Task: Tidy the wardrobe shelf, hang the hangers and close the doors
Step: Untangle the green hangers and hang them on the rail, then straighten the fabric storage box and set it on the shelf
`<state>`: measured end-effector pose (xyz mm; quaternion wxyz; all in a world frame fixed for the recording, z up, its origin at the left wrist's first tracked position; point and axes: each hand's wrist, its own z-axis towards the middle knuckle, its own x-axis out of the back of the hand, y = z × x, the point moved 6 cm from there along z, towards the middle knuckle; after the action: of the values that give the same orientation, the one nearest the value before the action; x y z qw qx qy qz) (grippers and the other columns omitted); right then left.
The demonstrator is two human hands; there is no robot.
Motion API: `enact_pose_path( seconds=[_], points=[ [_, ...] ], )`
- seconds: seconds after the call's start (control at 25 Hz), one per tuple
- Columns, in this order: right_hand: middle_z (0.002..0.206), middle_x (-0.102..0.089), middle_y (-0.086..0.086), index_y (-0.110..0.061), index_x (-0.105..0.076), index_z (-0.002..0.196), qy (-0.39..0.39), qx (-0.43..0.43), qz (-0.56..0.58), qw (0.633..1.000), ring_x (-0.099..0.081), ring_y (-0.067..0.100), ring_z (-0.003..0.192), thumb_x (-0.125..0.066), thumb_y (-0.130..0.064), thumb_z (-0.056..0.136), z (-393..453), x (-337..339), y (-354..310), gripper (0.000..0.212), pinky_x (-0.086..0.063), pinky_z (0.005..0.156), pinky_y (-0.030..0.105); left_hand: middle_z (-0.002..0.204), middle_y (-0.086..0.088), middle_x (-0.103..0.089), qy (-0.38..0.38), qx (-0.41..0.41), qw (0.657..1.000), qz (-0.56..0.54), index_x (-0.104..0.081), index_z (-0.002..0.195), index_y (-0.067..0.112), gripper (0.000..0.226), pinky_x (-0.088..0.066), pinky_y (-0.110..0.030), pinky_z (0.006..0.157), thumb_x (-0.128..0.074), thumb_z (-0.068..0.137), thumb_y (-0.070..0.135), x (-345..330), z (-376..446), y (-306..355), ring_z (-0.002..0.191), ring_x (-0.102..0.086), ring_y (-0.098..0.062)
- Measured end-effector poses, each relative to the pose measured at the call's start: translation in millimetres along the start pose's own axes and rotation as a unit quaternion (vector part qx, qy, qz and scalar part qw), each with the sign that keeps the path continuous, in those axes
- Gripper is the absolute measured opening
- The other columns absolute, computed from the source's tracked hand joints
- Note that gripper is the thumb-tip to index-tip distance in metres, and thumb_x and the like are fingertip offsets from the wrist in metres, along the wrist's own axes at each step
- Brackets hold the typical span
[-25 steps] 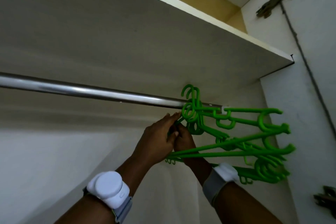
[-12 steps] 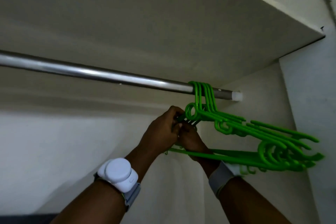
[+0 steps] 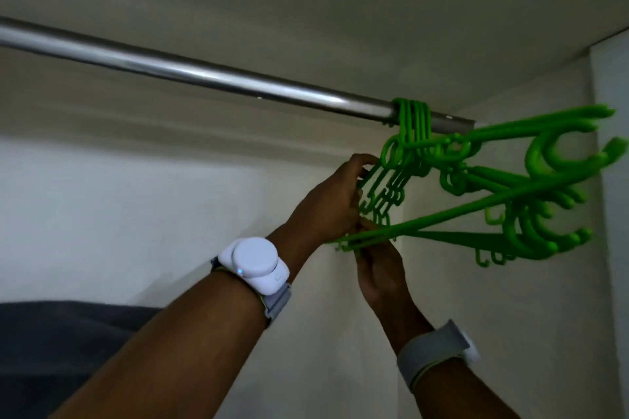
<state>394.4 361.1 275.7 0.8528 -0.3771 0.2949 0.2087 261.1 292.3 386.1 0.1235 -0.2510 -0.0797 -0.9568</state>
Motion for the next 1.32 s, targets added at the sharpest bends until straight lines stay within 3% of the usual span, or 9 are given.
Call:
enact_pose_path(
  seconds=[0.16,0.36,0.52,0.72,0.84,0.96,1.12,1.24,1.32],
  points=[
    [0.111,-0.071,0.02,-0.001,-0.073,0.098,0.123,-0.05,-0.123,0.984,-0.065,0.034,0.108,-0.057,0.015,0.088,-41,47,56,0.024,-0.054,0.093,0.041,0.13,0.004,-0.054,0.036,0.012,0.992,0.12,-0.048,0.135,0.035,0.049,-0.057,-0.043,0.083,-0.045,0.097,0.004,19,-28,-4,0.105,-0.063,-0.016],
    [0.093,-0.076,0.019,0.002,-0.073,0.083,0.017,-0.181,-0.339,0.923,-0.075,0.032,0.08,-0.056,0.016,0.084,-99,43,116,0.022,-0.06,0.075,0.039,0.104,0.012,-0.07,0.017,0.102,0.991,0.088,-0.061,0.111,0.031,0.032,-0.058,-0.034,0.083,-0.048,0.094,0.006,45,-122,-31,0.093,-0.066,-0.005],
    [0.09,-0.076,0.015,-0.003,-0.071,0.078,-0.105,-0.171,-0.436,0.877,-0.076,0.028,0.07,-0.053,0.011,0.084,-136,-2,140,0.023,-0.058,0.061,0.034,0.094,0.009,-0.073,0.017,0.211,0.977,0.012,-0.065,0.098,0.032,0.03,-0.057,-0.022,0.072,-0.053,0.091,0.005,89,-218,-72,0.079,-0.072,-0.005],
    [0.086,-0.071,-0.002,-0.023,-0.063,0.082,-0.195,-0.045,-0.565,0.8,-0.071,0.022,0.07,-0.056,-0.006,0.078,-187,-61,164,0.019,-0.058,0.063,0.04,0.088,0.006,-0.073,0.062,0.241,0.969,-0.009,-0.067,0.091,0.023,0.032,-0.055,-0.019,0.079,-0.052,0.087,-0.005,131,-315,-81,0.081,-0.073,-0.009],
    [0.093,-0.056,-0.004,-0.023,-0.053,0.091,-0.091,0.187,-0.632,0.747,-0.059,0.019,0.079,-0.051,-0.008,0.071,-220,-79,149,0.025,-0.05,0.061,0.034,0.087,0.01,-0.068,0.032,0.203,0.978,0.041,-0.067,0.086,0.028,0.026,-0.051,-0.016,0.07,-0.054,0.085,0.005,127,-344,-73,0.075,-0.07,-0.008],
    [0.09,-0.051,0.006,-0.015,-0.052,0.089,-0.203,0.365,-0.619,0.666,-0.052,0.026,0.078,-0.052,-0.007,0.068,-266,-99,148,0.022,-0.043,0.059,0.036,0.084,0.007,-0.069,-0.019,0.257,0.966,0.031,-0.068,0.085,0.029,0.024,-0.058,-0.028,0.068,-0.054,0.085,0.01,113,-388,-88,0.072,-0.07,-0.011],
    [0.087,-0.054,0.007,-0.016,-0.059,0.085,-0.383,0.358,-0.665,0.533,-0.053,0.027,0.068,-0.057,-0.015,0.068,-324,-109,190,0.017,-0.045,0.051,0.036,0.092,0.01,-0.067,-0.116,0.337,0.93,0.09,-0.07,0.087,0.027,0.026,-0.057,-0.035,0.076,-0.055,0.082,0.007,108,-444,-120,0.079,-0.067,-0.01],
    [0.09,-0.056,0.005,-0.017,-0.06,0.09,-0.345,0.295,-0.687,0.568,-0.057,0.025,0.07,-0.056,-0.015,0.07,-327,-101,203,0.021,-0.047,0.049,0.035,0.104,0.011,-0.062,-0.11,0.361,0.914,0.148,-0.07,0.082,0.026,0.027,-0.053,-0.028,0.085,-0.054,0.081,0.004,110,-460,-148,0.092,-0.063,-0.009],
    [0.095,-0.056,0.004,-0.019,-0.059,0.096,-0.34,0.253,-0.717,0.554,-0.059,0.025,0.073,-0.054,-0.016,0.071,-320,-94,218,0.026,-0.048,0.049,0.032,0.108,0.009,-0.061,-0.039,0.417,0.887,0.194,-0.067,0.074,0.023,0.025,-0.05,-0.027,0.087,-0.054,0.079,0.001,121,-466,-172,0.096,-0.062,-0.013]
  ],
)
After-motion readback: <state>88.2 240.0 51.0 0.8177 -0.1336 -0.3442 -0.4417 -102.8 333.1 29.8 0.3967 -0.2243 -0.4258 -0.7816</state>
